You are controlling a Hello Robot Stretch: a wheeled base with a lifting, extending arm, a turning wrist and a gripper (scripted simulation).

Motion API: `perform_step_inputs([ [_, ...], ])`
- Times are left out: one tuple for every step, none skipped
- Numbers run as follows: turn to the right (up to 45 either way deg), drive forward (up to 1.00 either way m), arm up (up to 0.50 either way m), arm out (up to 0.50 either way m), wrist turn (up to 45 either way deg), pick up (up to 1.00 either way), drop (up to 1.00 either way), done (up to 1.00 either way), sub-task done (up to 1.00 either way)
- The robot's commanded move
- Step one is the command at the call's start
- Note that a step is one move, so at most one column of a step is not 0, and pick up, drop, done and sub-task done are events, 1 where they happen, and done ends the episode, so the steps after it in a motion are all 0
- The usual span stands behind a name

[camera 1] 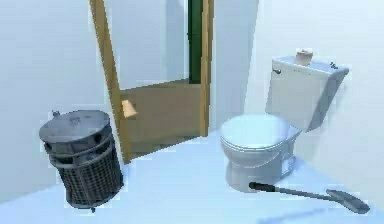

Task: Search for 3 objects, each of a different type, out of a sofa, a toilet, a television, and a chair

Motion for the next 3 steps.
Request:
perform_step_inputs([
  [24.0, 0.0, 0.0, 0.0, 0.0, 0.0, 0.0, 0.0, 0.0],
  [0.0, 0.55, 0.0, 0.0, 0.0, 0.0, 0.0, 0.0, 0.0],
  [0.0, 0.0, 0.0, 0.0, 0.0, 0.0, 0.0, 0.0, 1.0],
])
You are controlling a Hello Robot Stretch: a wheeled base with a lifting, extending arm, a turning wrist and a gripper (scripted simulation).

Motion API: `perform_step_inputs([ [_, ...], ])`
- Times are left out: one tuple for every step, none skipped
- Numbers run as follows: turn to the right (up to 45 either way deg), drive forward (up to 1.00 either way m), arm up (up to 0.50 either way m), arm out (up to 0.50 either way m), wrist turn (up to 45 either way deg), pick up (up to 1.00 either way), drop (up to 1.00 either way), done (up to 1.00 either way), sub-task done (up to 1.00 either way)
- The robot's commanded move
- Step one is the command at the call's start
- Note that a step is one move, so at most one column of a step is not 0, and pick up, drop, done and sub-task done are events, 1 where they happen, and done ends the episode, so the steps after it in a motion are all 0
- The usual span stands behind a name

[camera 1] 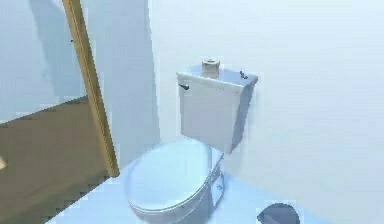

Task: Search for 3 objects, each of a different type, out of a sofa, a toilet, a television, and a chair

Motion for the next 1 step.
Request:
perform_step_inputs([
  [-45.0, 0.0, 0.0, 0.0, 0.0, 0.0, 0.0, 0.0, 0.0],
])
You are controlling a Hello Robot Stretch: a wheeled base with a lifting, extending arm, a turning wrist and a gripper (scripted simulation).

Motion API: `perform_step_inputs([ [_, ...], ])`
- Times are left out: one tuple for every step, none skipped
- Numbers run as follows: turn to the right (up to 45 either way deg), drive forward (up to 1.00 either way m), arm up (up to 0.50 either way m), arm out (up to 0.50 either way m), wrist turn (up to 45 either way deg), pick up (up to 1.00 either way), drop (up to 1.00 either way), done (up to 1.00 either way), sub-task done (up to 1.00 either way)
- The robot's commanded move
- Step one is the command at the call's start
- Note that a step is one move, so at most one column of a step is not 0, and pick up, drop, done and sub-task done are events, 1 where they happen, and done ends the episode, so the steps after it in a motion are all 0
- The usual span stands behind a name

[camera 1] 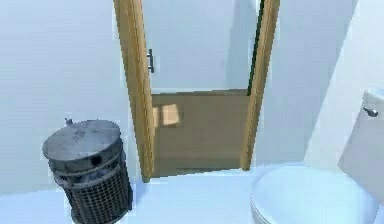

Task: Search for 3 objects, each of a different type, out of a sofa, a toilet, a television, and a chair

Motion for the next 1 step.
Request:
perform_step_inputs([
  [-33.0, 0.0, 0.0, 0.0, 0.0, 0.0, 0.0, 0.0, 0.0],
])
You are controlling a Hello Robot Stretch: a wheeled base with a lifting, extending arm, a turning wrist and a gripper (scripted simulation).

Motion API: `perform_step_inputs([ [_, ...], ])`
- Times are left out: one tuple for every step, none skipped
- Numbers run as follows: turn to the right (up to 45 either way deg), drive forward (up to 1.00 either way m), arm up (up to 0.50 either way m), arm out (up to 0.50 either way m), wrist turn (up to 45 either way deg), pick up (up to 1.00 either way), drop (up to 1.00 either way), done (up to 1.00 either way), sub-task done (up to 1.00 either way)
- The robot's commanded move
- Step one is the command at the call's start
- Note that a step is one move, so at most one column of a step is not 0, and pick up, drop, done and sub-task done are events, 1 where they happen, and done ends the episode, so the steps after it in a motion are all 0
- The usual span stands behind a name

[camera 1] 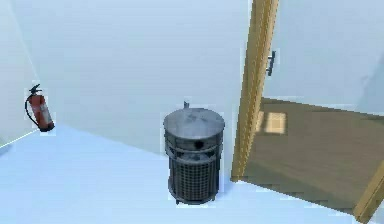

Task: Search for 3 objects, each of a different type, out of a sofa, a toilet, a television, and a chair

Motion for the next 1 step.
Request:
perform_step_inputs([
  [0.0, 0.3, 0.0, 0.0, 0.0, 0.0, 0.0, 0.0, 0.0],
])
